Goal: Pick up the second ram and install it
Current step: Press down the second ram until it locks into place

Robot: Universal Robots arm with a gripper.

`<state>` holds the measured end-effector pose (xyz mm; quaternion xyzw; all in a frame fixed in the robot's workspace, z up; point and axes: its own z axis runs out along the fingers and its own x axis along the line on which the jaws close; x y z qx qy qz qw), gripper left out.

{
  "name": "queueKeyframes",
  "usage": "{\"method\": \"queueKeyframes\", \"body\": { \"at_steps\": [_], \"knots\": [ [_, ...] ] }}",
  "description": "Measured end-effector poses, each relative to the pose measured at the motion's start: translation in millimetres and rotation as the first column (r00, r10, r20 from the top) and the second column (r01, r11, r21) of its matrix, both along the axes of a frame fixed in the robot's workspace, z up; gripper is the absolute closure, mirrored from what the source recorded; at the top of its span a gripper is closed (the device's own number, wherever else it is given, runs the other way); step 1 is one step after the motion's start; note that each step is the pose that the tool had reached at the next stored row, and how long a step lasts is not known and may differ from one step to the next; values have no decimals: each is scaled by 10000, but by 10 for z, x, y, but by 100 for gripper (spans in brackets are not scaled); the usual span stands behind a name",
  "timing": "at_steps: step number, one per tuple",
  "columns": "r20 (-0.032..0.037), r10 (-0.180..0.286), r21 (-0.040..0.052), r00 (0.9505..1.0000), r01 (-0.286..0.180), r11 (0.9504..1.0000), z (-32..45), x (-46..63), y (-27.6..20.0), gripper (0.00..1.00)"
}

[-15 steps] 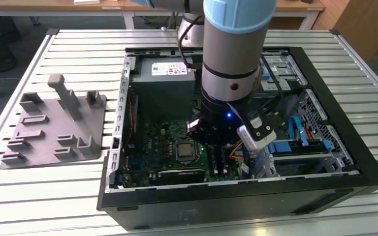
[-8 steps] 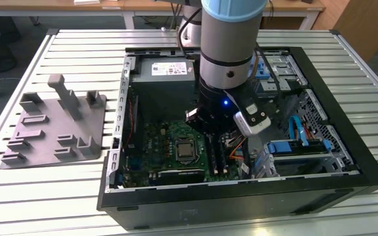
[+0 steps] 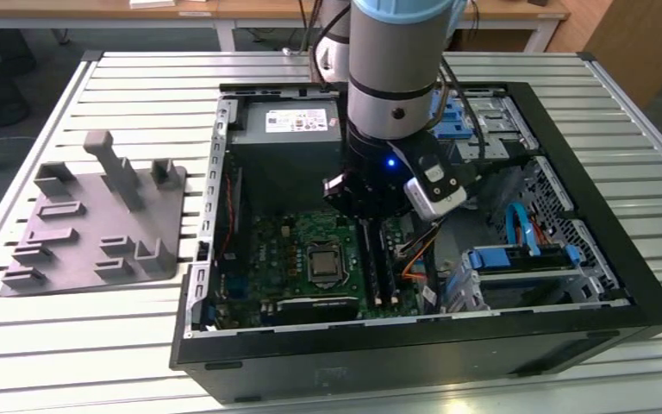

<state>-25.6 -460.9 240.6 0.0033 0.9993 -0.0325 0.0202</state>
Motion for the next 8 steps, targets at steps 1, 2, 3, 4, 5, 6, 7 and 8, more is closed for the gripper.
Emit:
{"method": "queueKeyframes", "body": {
  "at_steps": [1,2,3,4,5,6,7,8],
  "knots": [
    [0,2,11,10000,-2,10000,22,1,3,90],
    [1,2,17,10000,-2,10000,48,1,5,90],
    [1,1,20,10000,-1,10000,70,0,6,90],
    [1,0,20,10000,0,10000,83,0,6,90],
    [2,0,22,10000,0,10000,85,0,7,90],
    [2,0,24,10000,0,10000,85,0,7,90],
    [3,0,25,10000,0,10000,85,0,7,90],
    [2,0,24,10000,0,10000,85,0,7,90]
  ]
}}
